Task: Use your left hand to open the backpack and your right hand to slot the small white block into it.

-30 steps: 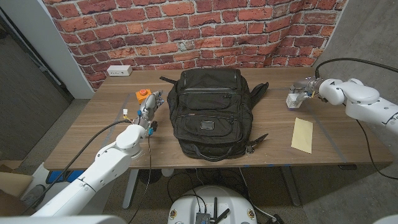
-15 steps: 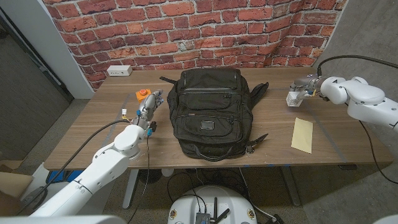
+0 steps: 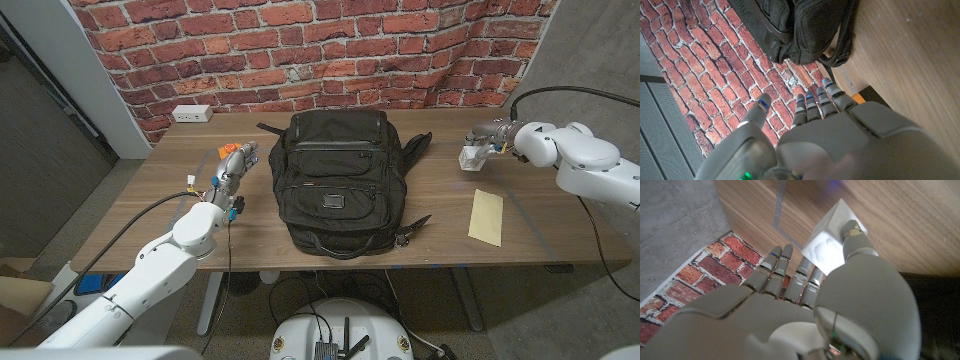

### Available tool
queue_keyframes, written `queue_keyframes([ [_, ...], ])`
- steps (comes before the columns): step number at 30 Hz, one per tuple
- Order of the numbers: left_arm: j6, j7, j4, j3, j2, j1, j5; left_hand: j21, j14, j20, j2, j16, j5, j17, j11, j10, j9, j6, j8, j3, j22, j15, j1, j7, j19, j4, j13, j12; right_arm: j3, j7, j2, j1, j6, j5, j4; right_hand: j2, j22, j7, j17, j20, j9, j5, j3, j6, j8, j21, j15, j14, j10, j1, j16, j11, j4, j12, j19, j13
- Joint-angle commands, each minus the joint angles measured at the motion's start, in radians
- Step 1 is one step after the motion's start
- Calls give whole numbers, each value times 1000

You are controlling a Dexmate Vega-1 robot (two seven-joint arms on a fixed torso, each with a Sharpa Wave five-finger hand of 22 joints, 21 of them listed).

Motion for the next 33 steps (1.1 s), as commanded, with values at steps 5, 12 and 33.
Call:
queue_keyframes([
  [5, -1, -26, -73, -76, 71, 84, 53, 3, 18, -29, 25, 6, 5, 0, -5, 18, 2, 29, 7, 1, 3, -10, 23, -8, 17, -26, 2, 6, 3, 29, 20, -8, -76, -20, -80, 10, 5, 4, -2, -2, 4, 6, 11, 16, 12, -1, -158, 17, 93, 12, -3, -69, 2, 6, 14, 9],
  [12, 11, -51, -118, -135, 124, 147, 78, 3, 34, -32, 22, 8, 7, 0, -20, 37, 2, 48, 8, 2, 2, -20, 41, -14, 28, -52, 2, 9, 3, 43, 26, -11, -117, -30, -110, 12, 5, 3, -1, -2, 4, 6, 13, 23, 15, -1, -160, 24, 98, 14, -1, -68, 2, 7, 16, 11],
  [33, 4, -143, -207, -311, 166, 306, 222, 4, 109, -66, -1, 9, 14, 0, -52, 113, 2, 153, 20, 3, 0, -62, 133, -59, 90, -97, 2, 13, 7, 29, 33, -47, -235, -35, -187, 11, 5, 5, 0, 5, 4, 5, 14, 27, 18, -1, -159, 34, 112, 11, -1, -68, 3, 7, 19, 16],
])
